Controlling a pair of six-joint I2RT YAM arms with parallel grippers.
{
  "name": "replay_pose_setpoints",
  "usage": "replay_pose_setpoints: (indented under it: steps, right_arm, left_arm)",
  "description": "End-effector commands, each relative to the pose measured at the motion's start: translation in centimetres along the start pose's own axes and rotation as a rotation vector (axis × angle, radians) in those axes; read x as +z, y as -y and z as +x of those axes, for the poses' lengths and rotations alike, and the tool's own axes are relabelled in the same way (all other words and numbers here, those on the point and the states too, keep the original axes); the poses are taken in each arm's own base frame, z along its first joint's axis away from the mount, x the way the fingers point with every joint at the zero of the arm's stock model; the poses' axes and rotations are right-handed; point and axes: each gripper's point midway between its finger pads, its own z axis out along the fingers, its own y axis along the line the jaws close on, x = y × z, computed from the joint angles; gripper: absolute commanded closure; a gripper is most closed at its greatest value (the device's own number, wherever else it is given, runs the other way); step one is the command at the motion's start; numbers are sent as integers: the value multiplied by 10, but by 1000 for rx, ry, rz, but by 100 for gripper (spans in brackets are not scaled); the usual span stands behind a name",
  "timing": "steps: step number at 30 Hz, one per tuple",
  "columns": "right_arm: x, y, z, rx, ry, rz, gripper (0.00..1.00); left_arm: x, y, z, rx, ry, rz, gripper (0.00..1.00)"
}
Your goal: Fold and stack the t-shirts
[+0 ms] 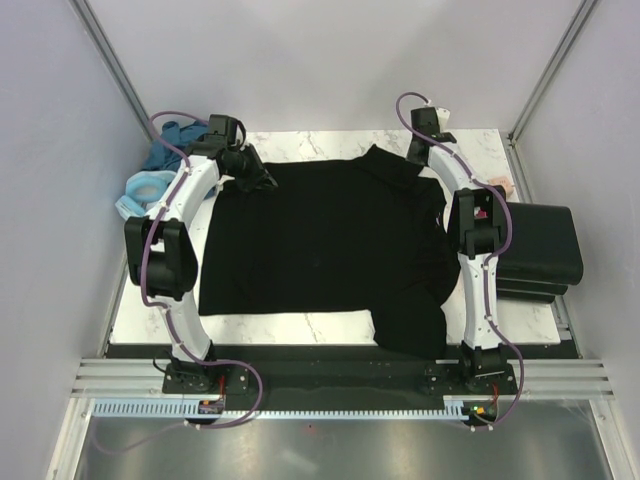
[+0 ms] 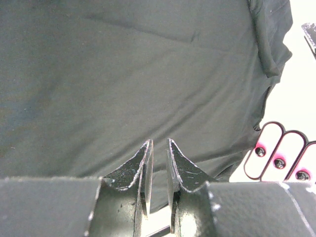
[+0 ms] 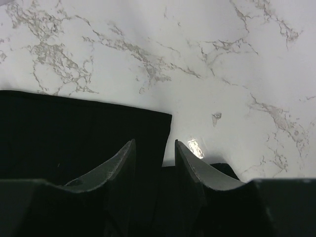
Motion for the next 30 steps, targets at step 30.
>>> replay_pose_setpoints:
  steps: [30]
  right_arm:
    - [26,-2,5,-50,6,101,56]
  left_arm:
    - [13,-8,-6,44,-5,-7,78]
